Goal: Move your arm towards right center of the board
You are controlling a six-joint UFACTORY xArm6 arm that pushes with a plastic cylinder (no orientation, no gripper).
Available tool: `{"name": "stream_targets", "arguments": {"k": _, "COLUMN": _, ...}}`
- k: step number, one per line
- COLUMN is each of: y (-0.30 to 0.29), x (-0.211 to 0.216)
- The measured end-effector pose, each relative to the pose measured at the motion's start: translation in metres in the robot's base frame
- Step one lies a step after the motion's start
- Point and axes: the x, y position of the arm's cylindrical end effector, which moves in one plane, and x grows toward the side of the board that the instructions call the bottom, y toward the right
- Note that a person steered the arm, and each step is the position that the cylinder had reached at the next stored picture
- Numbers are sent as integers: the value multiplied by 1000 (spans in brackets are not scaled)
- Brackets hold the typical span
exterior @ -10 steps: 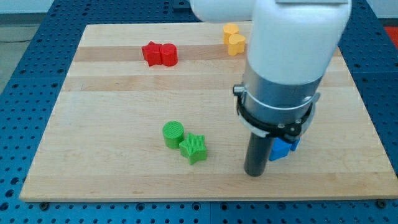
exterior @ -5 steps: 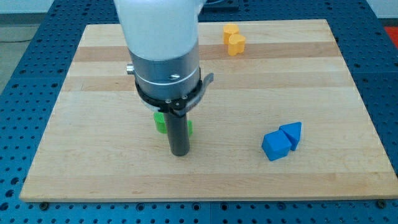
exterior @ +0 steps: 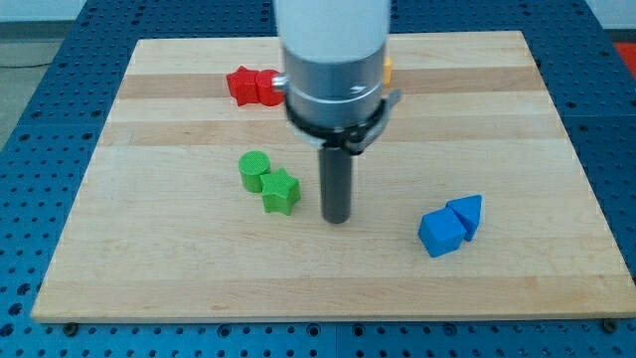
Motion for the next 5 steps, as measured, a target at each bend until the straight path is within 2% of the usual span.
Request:
{"name": "stream_targets", "arguments": {"k": 3, "y": 114, "x": -84}}
{"name": "stream_targets", "arguments": {"k": 4, "y": 157, "x": -128}}
{"name": "stream_targets", "arguments": {"k": 5, "y": 184, "x": -134}}
